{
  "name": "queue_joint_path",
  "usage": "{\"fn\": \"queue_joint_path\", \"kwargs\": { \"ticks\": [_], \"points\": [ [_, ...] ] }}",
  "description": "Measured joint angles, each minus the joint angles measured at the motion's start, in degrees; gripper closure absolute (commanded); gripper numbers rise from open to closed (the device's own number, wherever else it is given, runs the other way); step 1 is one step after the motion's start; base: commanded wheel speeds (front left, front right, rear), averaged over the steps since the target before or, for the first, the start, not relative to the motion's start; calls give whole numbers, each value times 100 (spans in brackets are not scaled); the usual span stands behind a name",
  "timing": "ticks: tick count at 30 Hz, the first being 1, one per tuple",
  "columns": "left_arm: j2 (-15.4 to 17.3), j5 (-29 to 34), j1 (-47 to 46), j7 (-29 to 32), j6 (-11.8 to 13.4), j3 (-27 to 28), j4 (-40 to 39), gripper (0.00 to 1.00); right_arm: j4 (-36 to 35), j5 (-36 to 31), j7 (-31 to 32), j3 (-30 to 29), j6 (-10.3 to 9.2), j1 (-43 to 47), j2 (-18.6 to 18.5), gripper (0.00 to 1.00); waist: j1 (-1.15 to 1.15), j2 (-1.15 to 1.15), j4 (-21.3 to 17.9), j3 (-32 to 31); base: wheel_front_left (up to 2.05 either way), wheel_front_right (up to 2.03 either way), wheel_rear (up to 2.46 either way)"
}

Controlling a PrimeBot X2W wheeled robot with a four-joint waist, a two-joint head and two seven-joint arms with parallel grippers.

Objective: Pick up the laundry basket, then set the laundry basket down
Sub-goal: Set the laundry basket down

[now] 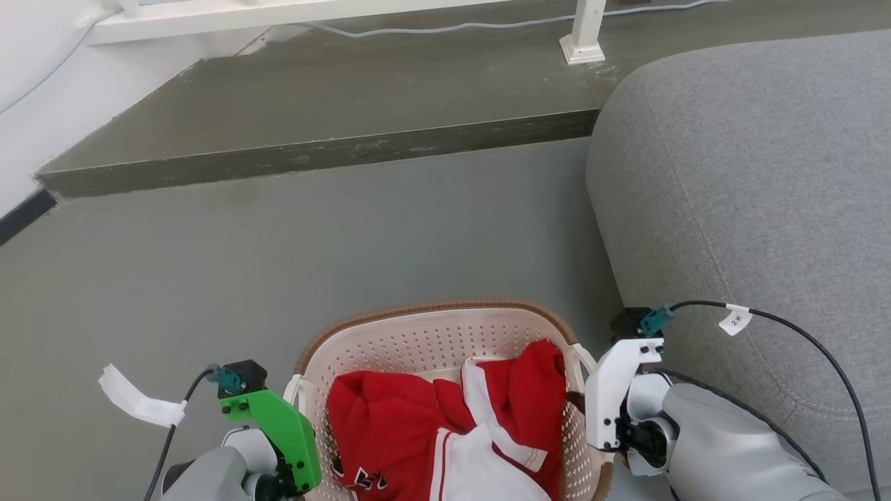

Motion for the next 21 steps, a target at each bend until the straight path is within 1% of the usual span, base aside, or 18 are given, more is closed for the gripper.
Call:
{"fn": "queue_joint_path", "kwargs": {
  "ticks": [11,21],
  "points": [
    [0,0,-25,-26,0,-25,3,100,-5,40,-19,75,0,-20,-5,100,0,0,-4,93,0,0,0],
    [51,1,-371,-314,0,3,-87,100,-109,36,-283,121,-1,-437,-82,100,0,0,-17,517,0,0,0]
  ]
}}
